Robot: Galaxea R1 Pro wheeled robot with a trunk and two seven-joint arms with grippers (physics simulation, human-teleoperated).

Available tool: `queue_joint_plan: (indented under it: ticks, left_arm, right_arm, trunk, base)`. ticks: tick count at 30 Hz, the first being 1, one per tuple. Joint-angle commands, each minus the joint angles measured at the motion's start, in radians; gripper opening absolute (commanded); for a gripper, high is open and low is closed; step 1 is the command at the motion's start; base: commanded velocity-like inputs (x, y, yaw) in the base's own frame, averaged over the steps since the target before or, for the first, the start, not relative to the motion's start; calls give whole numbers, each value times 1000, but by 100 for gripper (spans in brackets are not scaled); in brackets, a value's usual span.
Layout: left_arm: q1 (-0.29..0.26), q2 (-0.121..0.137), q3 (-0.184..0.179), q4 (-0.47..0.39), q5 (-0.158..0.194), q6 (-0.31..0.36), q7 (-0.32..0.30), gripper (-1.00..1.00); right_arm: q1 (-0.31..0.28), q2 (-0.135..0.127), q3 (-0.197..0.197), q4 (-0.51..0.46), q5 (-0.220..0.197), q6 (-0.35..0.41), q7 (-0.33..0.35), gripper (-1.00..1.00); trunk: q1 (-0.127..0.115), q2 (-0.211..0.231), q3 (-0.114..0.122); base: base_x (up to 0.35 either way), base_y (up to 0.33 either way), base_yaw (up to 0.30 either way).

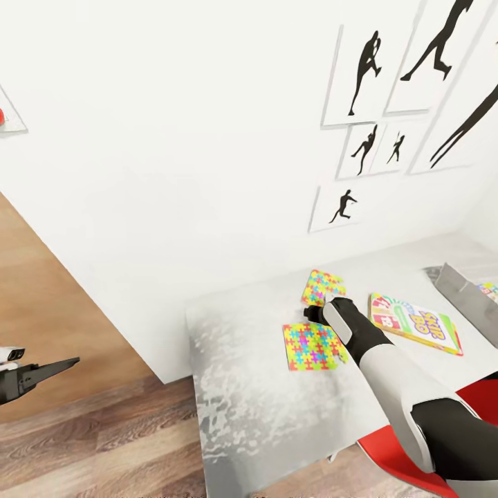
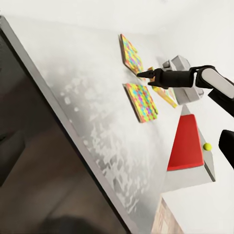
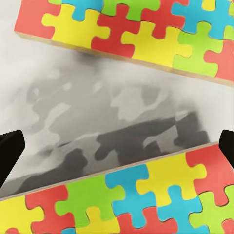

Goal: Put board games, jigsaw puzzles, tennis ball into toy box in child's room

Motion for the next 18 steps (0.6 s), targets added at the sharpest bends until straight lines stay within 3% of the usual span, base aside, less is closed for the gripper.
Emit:
queue_joint_plan:
  ticks: [1,18]
  left_arm:
    - [-1,0,0,0,-1,11,-4,100]
    - [-1,1,0,0,0,11,-4,100]
  right_arm:
    - [-1,-2,8,-2,-10,3,-9,100]
    - [1,-7,11,-3,-8,-2,-9,100]
  trunk:
    - [0,-2,-3]
    - [0,-2,-22]
  base:
    - [0,0,0]
    - [0,0,0]
